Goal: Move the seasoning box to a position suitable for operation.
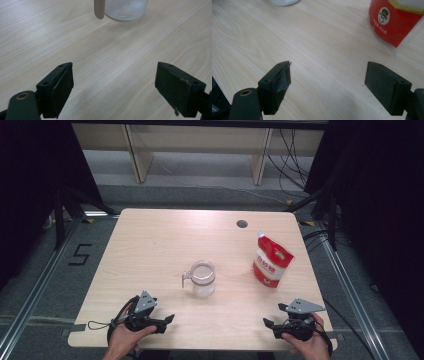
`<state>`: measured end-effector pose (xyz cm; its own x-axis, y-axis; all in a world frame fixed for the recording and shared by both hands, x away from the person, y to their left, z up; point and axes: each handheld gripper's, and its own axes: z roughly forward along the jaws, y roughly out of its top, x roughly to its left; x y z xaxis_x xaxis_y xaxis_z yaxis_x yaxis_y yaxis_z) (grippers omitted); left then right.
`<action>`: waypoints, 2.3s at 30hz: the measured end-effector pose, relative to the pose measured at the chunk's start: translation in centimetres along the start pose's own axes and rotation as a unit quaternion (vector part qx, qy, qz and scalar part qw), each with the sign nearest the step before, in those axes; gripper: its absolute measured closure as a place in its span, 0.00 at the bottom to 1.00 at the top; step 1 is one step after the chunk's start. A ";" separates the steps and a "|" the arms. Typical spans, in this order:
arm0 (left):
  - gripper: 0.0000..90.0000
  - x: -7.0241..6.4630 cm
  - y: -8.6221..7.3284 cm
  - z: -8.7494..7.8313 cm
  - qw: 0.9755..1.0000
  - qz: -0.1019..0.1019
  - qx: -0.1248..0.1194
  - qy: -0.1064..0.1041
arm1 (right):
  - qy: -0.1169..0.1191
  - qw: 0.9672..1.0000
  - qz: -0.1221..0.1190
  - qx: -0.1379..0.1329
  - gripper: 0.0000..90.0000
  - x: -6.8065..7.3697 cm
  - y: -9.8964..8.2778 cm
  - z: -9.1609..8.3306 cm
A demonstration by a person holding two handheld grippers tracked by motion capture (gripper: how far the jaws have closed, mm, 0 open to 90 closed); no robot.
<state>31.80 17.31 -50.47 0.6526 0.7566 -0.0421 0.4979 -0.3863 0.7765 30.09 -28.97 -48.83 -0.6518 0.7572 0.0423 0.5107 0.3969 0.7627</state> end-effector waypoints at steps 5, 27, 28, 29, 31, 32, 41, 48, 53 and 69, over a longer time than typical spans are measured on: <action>0.17 0.2 0.5 0.2 1.000 0.015 -0.003 -0.005 | 0.001 1.000 0.012 -0.002 0.24 0.1 0.0 0.0; 0.19 0.9 1.2 0.4 0.999 0.003 -0.031 0.007 | 0.004 1.000 0.011 -0.013 0.24 -0.2 0.0 0.0; 0.20 0.9 1.2 0.4 0.999 0.003 -0.031 0.007 | 0.004 1.000 0.011 -0.013 0.24 -0.2 0.0 0.0; 0.20 1.0 1.3 0.2 1.000 0.015 -0.022 0.008 | 0.000 1.000 0.009 -0.012 0.25 -0.3 0.0 0.0; 0.22 1.1 1.4 0.4 0.999 0.012 -0.030 0.008 | -0.002 1.000 0.007 -0.013 0.25 -0.2 0.0 0.0; 0.23 1.0 1.5 0.5 0.999 0.008 -0.031 0.007 | -0.001 1.000 0.009 -0.013 0.25 -0.2 0.0 0.0; 0.24 1.1 2.1 1.2 0.999 0.008 -0.046 0.008 | 0.002 1.000 0.017 -0.014 0.25 -0.2 0.0 -0.1; 0.30 1.5 3.1 1.4 0.998 0.009 -0.059 0.008 | -0.001 1.000 0.015 -0.015 0.25 -0.1 0.0 -0.1; 0.39 1.6 3.9 1.8 0.998 0.005 -0.068 0.009 | -0.002 1.000 0.027 -0.014 0.25 0.1 0.0 -0.1; 0.59 1.6 6.1 4.2 0.995 0.044 -0.084 -0.002 | -0.004 1.000 0.005 -0.022 0.25 -0.2 0.1 -0.1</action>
<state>38.26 13.95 -48.38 0.6922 0.7212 0.0290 0.3357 -0.3573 0.8716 30.21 -29.17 -48.72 -0.6423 0.7651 0.0448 0.4921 0.3669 0.7895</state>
